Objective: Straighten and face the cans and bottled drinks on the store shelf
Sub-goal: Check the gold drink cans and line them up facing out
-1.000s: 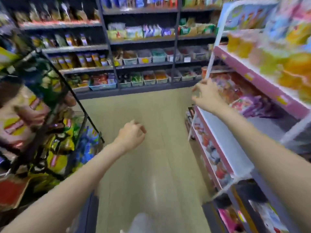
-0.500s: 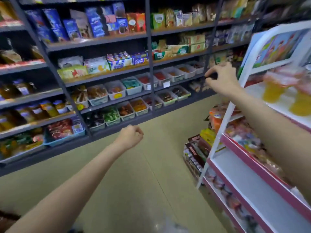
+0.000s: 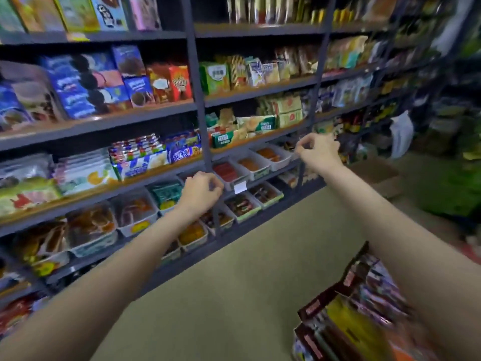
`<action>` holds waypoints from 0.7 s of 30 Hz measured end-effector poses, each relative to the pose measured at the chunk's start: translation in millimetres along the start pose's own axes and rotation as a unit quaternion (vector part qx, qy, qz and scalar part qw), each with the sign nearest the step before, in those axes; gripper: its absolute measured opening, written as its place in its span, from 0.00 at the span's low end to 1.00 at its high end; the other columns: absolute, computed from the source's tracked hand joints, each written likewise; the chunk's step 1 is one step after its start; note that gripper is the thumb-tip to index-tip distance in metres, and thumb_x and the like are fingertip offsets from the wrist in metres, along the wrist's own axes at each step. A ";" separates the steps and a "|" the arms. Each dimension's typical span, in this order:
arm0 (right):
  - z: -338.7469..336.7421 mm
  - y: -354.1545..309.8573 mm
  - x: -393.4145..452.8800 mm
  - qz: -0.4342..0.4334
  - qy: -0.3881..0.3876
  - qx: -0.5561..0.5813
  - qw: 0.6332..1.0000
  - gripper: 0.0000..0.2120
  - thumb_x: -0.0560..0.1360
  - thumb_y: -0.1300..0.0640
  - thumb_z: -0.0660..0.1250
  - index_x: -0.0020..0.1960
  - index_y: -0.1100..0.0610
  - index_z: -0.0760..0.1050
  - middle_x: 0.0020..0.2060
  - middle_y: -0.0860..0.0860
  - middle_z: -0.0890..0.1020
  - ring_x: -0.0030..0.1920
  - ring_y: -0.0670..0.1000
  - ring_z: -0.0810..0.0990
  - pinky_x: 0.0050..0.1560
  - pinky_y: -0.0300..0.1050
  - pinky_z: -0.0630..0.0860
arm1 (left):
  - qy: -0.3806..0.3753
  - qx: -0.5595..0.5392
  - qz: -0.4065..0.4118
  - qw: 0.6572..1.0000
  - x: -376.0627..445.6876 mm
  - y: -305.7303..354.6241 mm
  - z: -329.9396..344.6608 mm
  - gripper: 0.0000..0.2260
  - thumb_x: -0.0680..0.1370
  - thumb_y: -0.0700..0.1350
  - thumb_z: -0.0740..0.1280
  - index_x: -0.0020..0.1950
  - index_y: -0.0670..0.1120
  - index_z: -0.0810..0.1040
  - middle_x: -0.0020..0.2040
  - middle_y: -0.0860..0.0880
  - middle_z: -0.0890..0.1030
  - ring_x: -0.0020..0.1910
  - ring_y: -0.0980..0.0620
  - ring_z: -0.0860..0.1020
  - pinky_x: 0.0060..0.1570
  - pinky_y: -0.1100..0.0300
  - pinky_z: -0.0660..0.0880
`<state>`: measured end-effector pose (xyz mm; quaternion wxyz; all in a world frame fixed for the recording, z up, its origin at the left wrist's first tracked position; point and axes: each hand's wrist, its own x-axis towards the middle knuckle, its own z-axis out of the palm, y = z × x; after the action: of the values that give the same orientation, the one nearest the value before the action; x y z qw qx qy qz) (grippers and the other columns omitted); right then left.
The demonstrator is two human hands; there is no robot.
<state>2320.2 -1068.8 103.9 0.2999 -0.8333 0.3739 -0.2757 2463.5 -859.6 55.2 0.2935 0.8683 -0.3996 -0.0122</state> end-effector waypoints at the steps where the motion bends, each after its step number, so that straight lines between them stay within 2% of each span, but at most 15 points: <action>1: 7.3 1.9 26.9 0.009 0.008 -0.003 1.000 0.11 0.79 0.54 0.61 0.57 0.57 0.76 0.69 0.56 0.64 0.72 0.61 0.54 0.65 0.54 0.61 | 0.014 -0.009 0.009 1.000 30.5 -4.1 3.1 0.07 0.75 0.38 0.63 0.41 0.47 0.77 0.49 0.43 0.80 0.51 0.43 0.76 0.53 0.53 0.72; 3: 22.6 5.7 78.7 0.010 0.025 -0.017 0.999 0.11 0.78 0.53 0.62 0.56 0.57 0.76 0.69 0.57 0.63 0.71 0.61 0.55 0.66 0.52 0.59 | 0.047 -0.007 0.031 0.998 91.5 -12.0 12.1 0.07 0.74 0.37 0.63 0.41 0.45 0.79 0.51 0.43 0.79 0.55 0.42 0.74 0.55 0.54 0.68; 6: 39.5 15.5 163.7 0.009 0.059 -0.026 0.998 0.10 0.77 0.52 0.64 0.53 0.57 0.77 0.66 0.56 0.65 0.70 0.60 0.56 0.67 0.53 0.58 | 0.088 0.009 0.073 0.993 187.4 -25.8 23.4 0.06 0.75 0.38 0.63 0.48 0.44 0.78 0.60 0.44 0.72 0.64 0.42 0.65 0.62 0.53 0.58; 9: 37.9 32.5 243.2 0.029 0.081 -0.026 0.996 0.08 0.75 0.49 0.65 0.48 0.54 0.77 0.64 0.53 0.70 0.67 0.61 0.63 0.64 0.54 0.62 | 0.119 0.000 0.113 0.986 289.8 -25.5 33.0 0.06 0.76 0.38 0.63 0.48 0.44 0.78 0.61 0.43 0.70 0.64 0.41 0.64 0.61 0.53 0.58; 11: 24.0 44.3 288.6 0.054 0.106 -0.047 0.992 0.09 0.76 0.50 0.65 0.50 0.55 0.76 0.64 0.55 0.70 0.67 0.61 0.63 0.61 0.52 0.63 | 0.097 -0.007 0.137 0.986 353.9 -10.3 42.7 0.06 0.76 0.38 0.62 0.48 0.44 0.78 0.61 0.44 0.70 0.64 0.41 0.64 0.63 0.52 0.59; 14: -6.7 65.5 347.4 0.072 0.151 -0.059 0.984 0.10 0.78 0.54 0.63 0.55 0.58 0.76 0.61 0.55 0.68 0.69 0.58 0.57 0.65 0.51 0.58 | 0.037 -0.022 0.178 0.983 439.8 29.2 67.2 0.05 0.78 0.40 0.62 0.49 0.45 0.77 0.63 0.46 0.68 0.66 0.44 0.64 0.64 0.50 0.61; 16: -23.3 85.7 387.2 0.080 0.181 -0.067 0.978 0.10 0.78 0.55 0.63 0.55 0.59 0.77 0.57 0.53 0.70 0.70 0.57 0.57 0.67 0.51 0.55 | 0.026 -0.013 0.207 0.978 491.2 58.4 90.0 0.06 0.78 0.41 0.61 0.51 0.45 0.77 0.64 0.48 0.68 0.66 0.45 0.63 0.64 0.50 0.61; 19: -37.4 117.1 454.0 0.074 0.202 -0.076 0.974 0.10 0.78 0.55 0.64 0.52 0.60 0.77 0.52 0.55 0.73 0.69 0.59 0.59 0.67 0.51 0.54 | 0.024 -0.010 0.243 0.970 559.2 101.3 126.0 0.07 0.78 0.40 0.61 0.51 0.45 0.77 0.64 0.48 0.68 0.65 0.45 0.62 0.65 0.48 0.61; 21: -42.6 133.2 502.4 0.074 0.188 -0.090 0.975 0.11 0.78 0.53 0.64 0.54 0.60 0.77 0.57 0.57 0.71 0.70 0.60 0.59 0.66 0.52 0.56 | 0.023 -0.017 0.255 0.967 607.7 128.4 146.8 0.06 0.78 0.41 0.60 0.50 0.46 0.77 0.63 0.48 0.68 0.66 0.46 0.62 0.65 0.48 0.61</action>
<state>2515.7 -1549.4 156.5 0.1671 -0.7600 0.5078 -0.3696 2751.2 -1424.4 130.1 0.3103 0.7329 -0.6006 0.0761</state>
